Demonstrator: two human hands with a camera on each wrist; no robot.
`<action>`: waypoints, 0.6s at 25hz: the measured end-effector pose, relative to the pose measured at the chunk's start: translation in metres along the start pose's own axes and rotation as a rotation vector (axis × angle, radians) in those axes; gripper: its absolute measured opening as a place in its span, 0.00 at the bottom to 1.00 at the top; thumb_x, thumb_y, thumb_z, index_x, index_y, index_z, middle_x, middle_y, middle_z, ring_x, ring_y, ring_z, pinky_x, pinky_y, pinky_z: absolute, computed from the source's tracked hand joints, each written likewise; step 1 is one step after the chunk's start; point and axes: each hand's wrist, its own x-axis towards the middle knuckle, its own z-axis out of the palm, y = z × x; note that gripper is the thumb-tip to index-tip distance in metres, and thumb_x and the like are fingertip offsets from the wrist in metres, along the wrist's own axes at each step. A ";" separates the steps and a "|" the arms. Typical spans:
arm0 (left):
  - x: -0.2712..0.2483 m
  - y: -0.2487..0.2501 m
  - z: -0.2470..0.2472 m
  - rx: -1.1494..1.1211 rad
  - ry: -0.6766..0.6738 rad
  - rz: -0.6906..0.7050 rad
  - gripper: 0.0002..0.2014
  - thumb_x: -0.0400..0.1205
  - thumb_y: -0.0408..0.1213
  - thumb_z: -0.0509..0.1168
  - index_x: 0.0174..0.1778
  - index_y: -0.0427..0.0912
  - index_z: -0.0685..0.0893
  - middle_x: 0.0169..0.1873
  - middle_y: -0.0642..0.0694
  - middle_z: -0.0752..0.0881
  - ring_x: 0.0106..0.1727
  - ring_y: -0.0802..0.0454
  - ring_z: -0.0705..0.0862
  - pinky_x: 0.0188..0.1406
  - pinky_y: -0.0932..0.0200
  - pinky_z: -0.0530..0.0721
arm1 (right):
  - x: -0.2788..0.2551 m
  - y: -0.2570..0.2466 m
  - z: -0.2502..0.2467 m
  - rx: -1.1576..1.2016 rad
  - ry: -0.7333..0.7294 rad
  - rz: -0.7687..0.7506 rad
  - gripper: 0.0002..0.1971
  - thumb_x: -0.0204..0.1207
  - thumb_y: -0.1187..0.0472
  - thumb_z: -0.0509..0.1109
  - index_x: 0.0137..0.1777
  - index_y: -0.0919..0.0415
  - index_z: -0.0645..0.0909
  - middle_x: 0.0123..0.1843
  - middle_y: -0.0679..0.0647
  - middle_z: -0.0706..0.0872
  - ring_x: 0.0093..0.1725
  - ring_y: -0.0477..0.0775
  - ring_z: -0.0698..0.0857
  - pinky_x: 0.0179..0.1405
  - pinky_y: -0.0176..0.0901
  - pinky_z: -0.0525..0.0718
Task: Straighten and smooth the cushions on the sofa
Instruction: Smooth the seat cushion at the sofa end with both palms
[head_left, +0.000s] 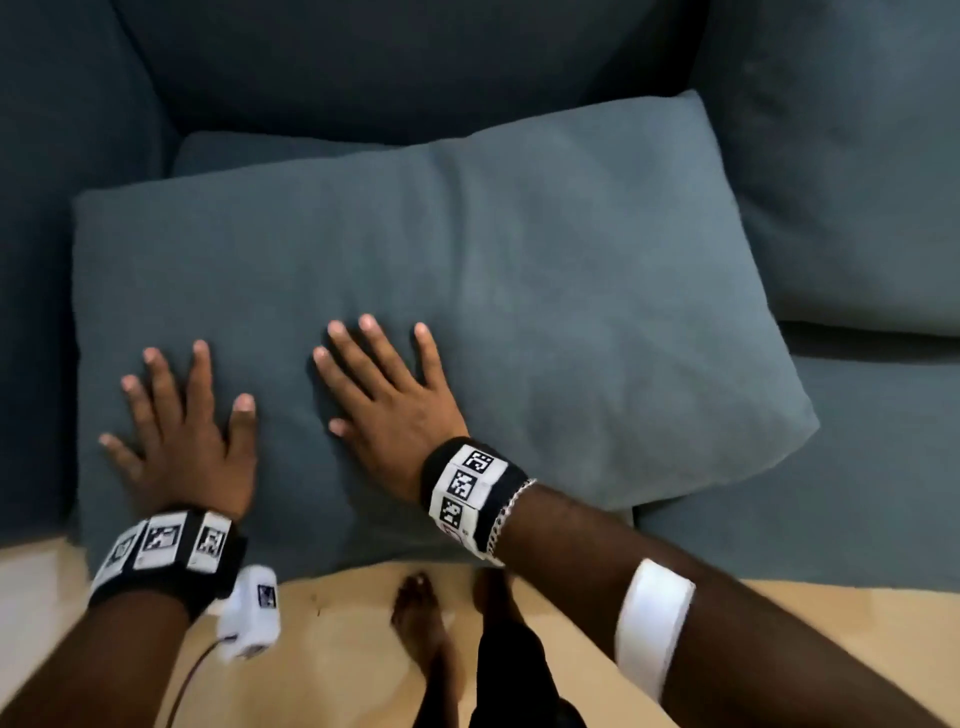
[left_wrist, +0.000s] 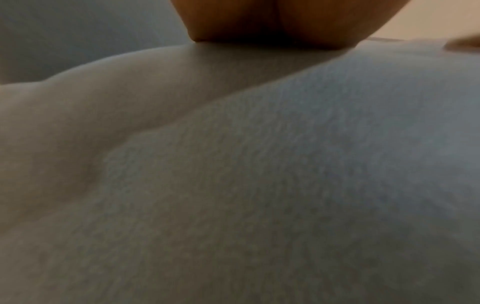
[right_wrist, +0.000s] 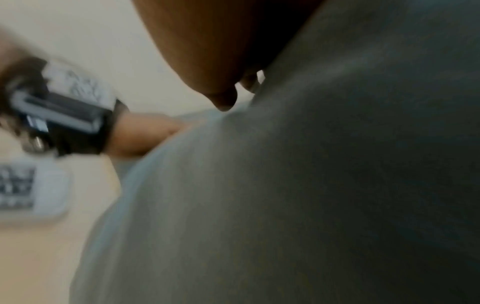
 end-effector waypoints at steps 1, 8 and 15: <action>-0.001 -0.008 -0.003 0.013 -0.005 -0.002 0.33 0.87 0.61 0.46 0.90 0.62 0.48 0.91 0.49 0.44 0.91 0.40 0.43 0.80 0.18 0.46 | 0.004 -0.020 -0.022 0.109 0.120 -0.011 0.34 0.88 0.44 0.59 0.92 0.49 0.56 0.94 0.53 0.49 0.93 0.58 0.43 0.87 0.74 0.46; -0.015 -0.036 0.006 0.063 -0.071 0.103 0.34 0.87 0.58 0.46 0.90 0.61 0.45 0.91 0.50 0.41 0.91 0.41 0.42 0.84 0.23 0.50 | -0.020 -0.023 0.039 -0.132 -0.053 -0.251 0.37 0.88 0.38 0.59 0.93 0.48 0.51 0.94 0.54 0.50 0.92 0.59 0.42 0.88 0.66 0.32; -0.017 -0.040 0.006 0.051 -0.081 0.067 0.32 0.89 0.58 0.41 0.90 0.62 0.41 0.90 0.52 0.38 0.91 0.43 0.39 0.85 0.25 0.48 | -0.049 -0.054 0.001 0.201 0.391 -0.131 0.36 0.83 0.49 0.71 0.88 0.50 0.63 0.92 0.59 0.55 0.92 0.64 0.51 0.87 0.75 0.52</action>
